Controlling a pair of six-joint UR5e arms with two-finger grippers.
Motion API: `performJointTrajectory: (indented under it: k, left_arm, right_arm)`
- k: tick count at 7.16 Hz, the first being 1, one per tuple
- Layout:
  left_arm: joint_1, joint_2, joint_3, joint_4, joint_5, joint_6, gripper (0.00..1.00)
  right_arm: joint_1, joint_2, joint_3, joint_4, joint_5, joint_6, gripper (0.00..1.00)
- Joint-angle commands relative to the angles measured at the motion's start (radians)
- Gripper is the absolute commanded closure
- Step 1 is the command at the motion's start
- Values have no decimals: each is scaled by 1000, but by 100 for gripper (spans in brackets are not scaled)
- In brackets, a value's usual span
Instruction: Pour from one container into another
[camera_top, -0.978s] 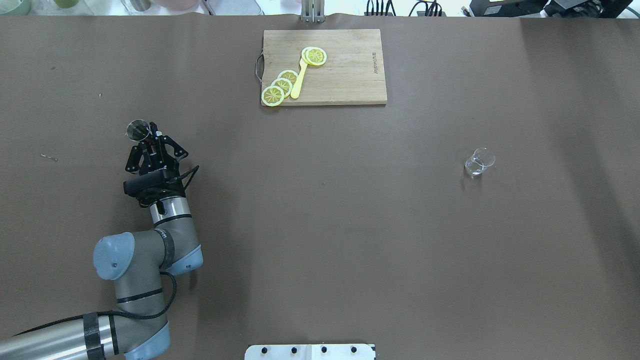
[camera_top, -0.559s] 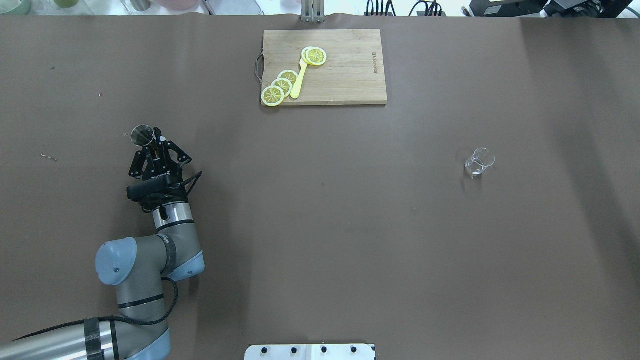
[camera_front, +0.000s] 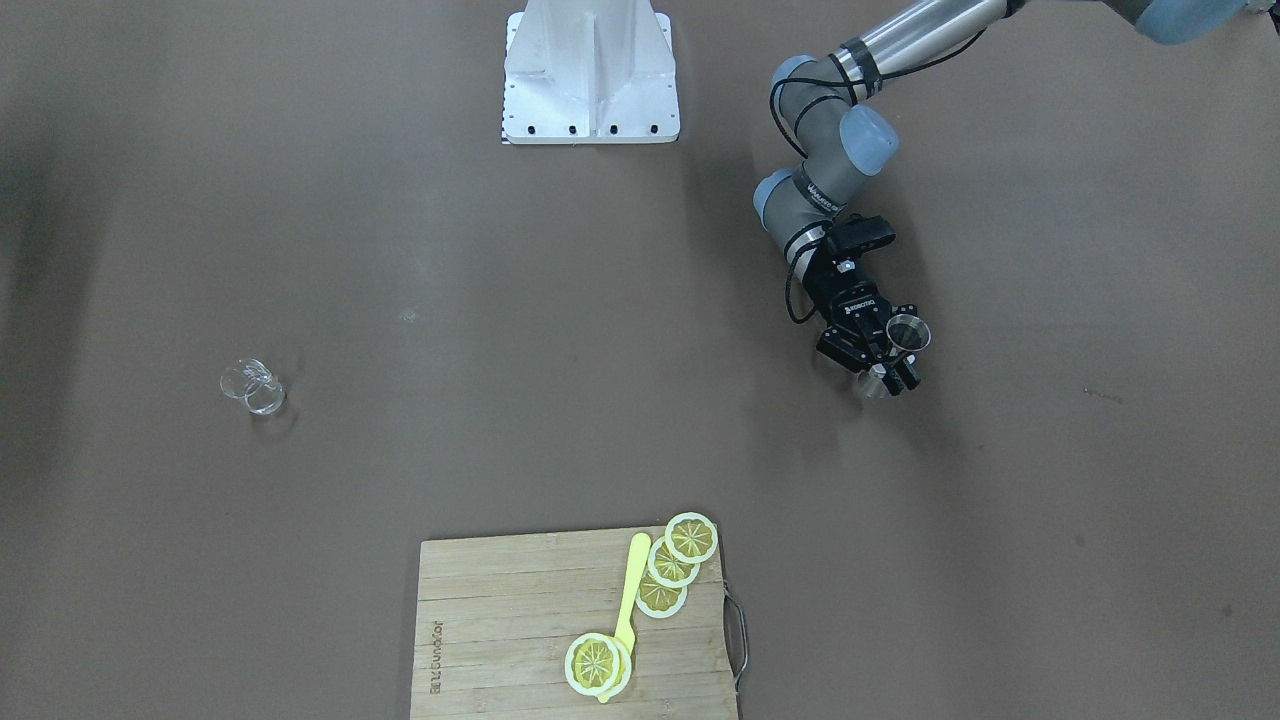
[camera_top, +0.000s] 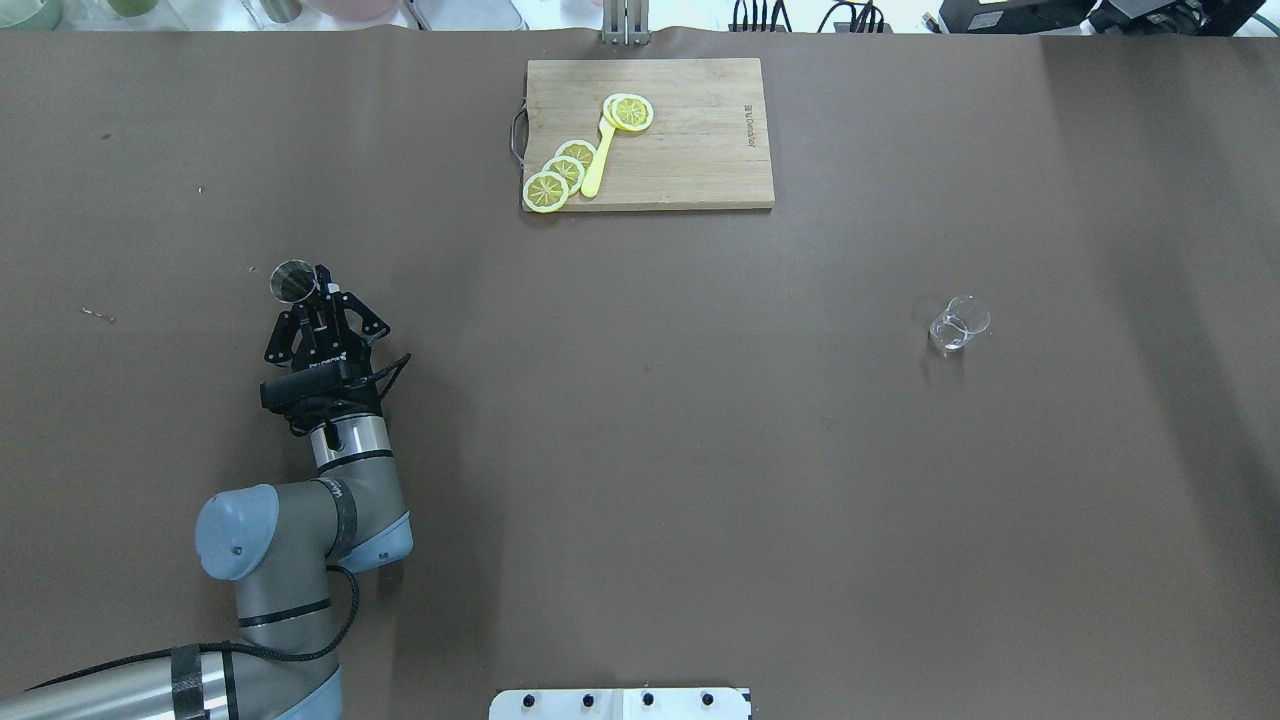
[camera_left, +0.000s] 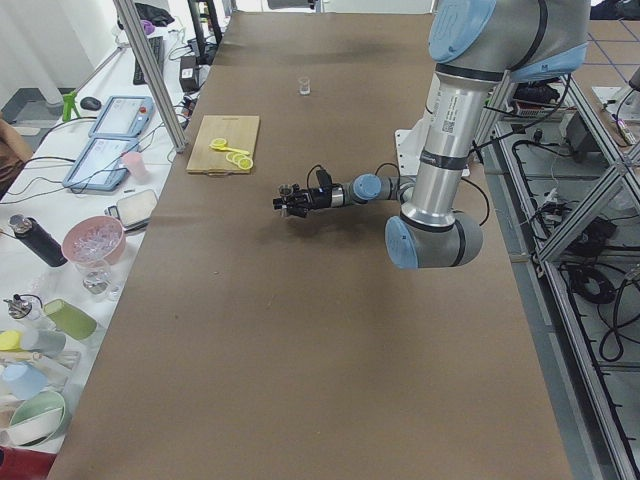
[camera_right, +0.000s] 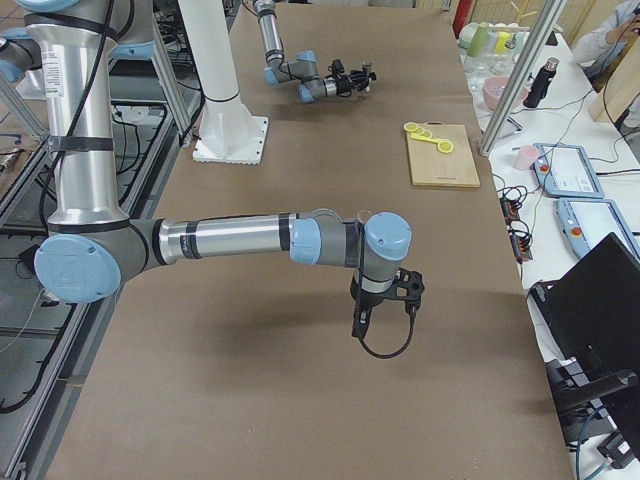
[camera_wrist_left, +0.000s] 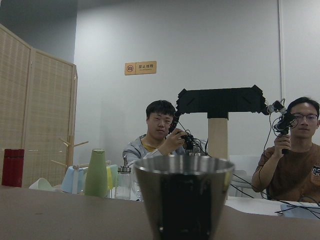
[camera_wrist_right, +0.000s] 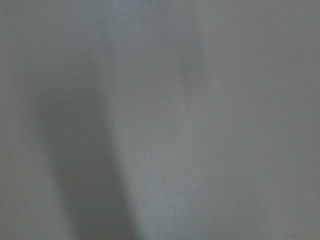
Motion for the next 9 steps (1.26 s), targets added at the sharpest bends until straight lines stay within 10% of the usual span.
performJointTrajectory:
  k: [1, 8, 9]
  left_arm:
    - [14, 1, 0, 0, 0, 0, 100]
    - [30, 2, 0, 0, 0, 2, 100]
    - [31, 3, 0, 0, 0, 2, 83]
  right_arm:
    - [0, 1, 0, 0, 0, 0, 0]
    - [0, 1, -2, 0, -2, 0, 0]
    - [0, 2, -2, 0, -2, 0, 0]
